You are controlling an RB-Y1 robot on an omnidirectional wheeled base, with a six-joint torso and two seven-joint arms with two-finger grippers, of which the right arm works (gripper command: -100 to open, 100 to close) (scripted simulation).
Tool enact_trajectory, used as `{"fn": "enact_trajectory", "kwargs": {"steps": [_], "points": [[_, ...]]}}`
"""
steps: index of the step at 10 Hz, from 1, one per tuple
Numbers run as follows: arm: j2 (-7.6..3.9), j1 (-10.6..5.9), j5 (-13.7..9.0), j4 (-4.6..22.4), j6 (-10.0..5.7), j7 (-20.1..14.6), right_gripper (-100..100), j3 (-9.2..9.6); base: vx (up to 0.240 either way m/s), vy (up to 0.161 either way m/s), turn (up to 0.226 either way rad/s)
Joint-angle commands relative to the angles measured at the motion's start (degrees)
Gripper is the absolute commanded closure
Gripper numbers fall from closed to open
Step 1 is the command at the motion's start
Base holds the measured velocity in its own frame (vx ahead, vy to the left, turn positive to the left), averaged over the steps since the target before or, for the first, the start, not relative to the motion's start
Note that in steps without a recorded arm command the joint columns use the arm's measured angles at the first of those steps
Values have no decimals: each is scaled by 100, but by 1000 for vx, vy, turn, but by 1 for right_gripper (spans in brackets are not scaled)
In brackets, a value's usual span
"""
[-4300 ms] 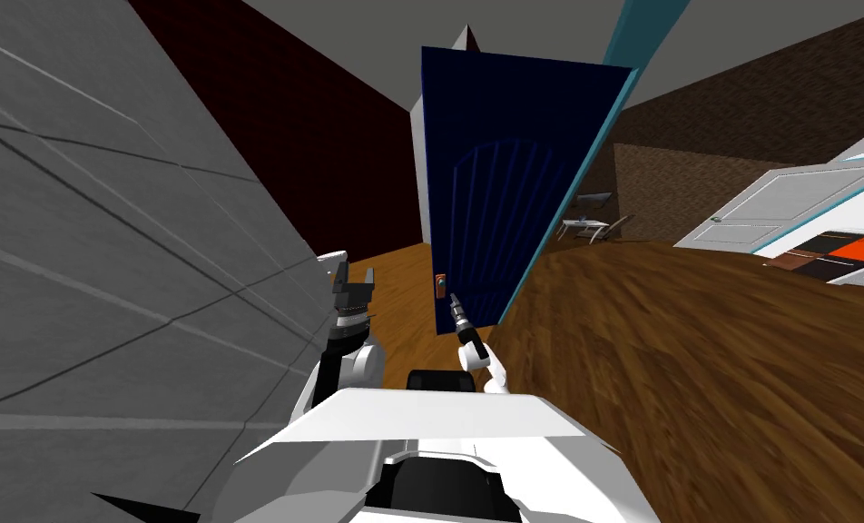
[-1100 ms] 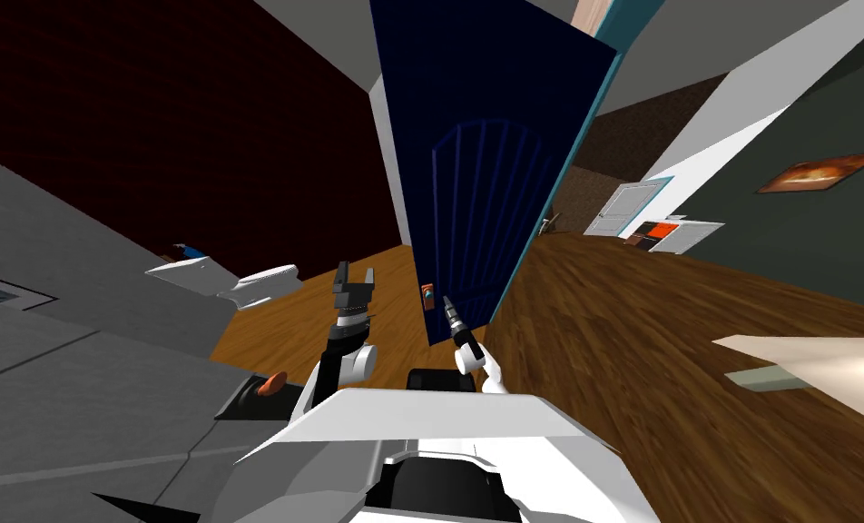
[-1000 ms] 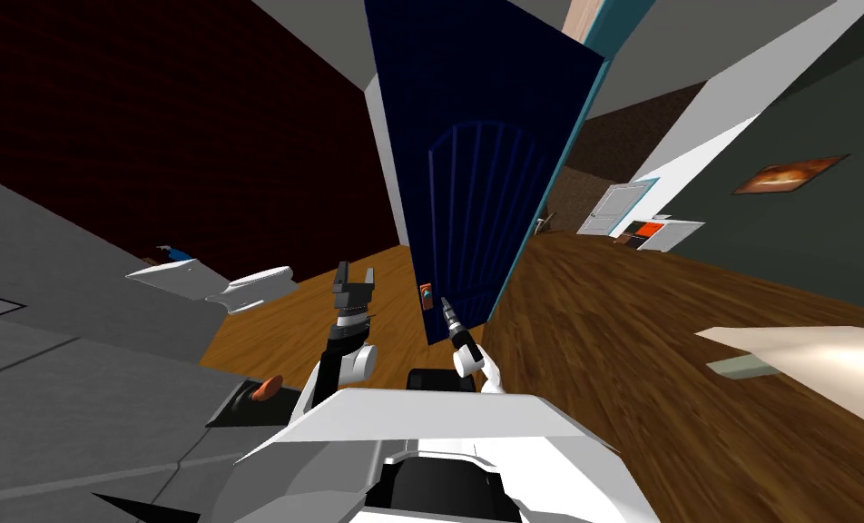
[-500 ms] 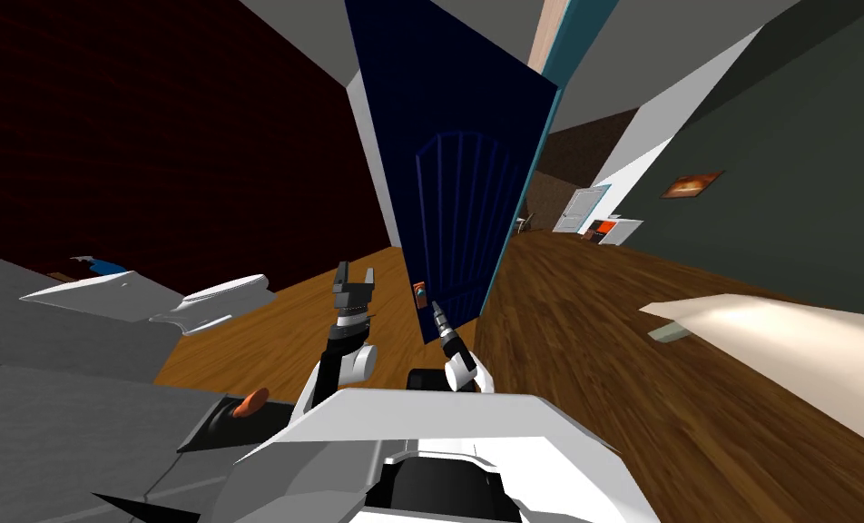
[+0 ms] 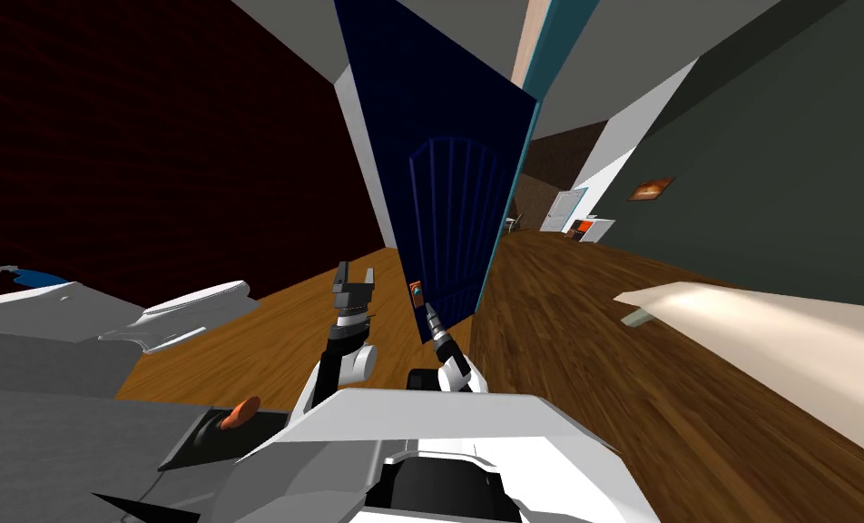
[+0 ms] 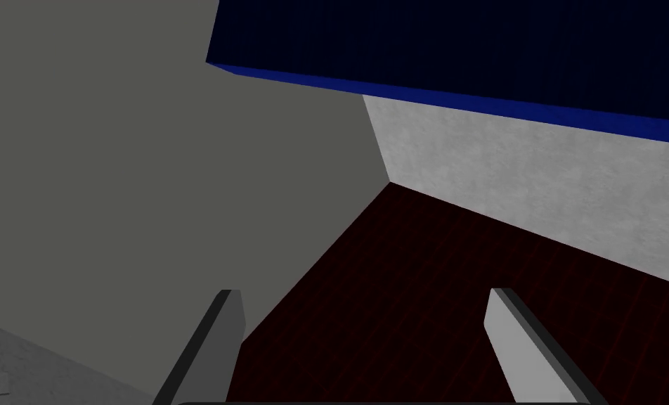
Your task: Push the door open
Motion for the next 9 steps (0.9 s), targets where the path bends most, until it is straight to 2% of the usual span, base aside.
{"fn": "enact_trajectory", "kwargs": {"steps": [1, 3, 4, 6, 7, 8, 9], "points": [[-182, -48, 11, 42, 10, -11, -100, -38, 106, 39, 21], [-255, -111, 26, 98, 23, -25, -100, -89, 208, 116, 15], [-233, -145, 33, 129, 30, -32, -100, -116, 226, 123, 14], [-76, -207, 48, 184, 43, -46, -100, -166, 200, 123, 21], [80, -239, 55, 212, 50, -53, -100, -192, 187, 141, 19], [3, -240, 49, 234, 28, -51, -100, -177, 83, 63, -2], [3, -240, 49, 234, 28, -51, 100, -177, -7, -7, -5]]}}
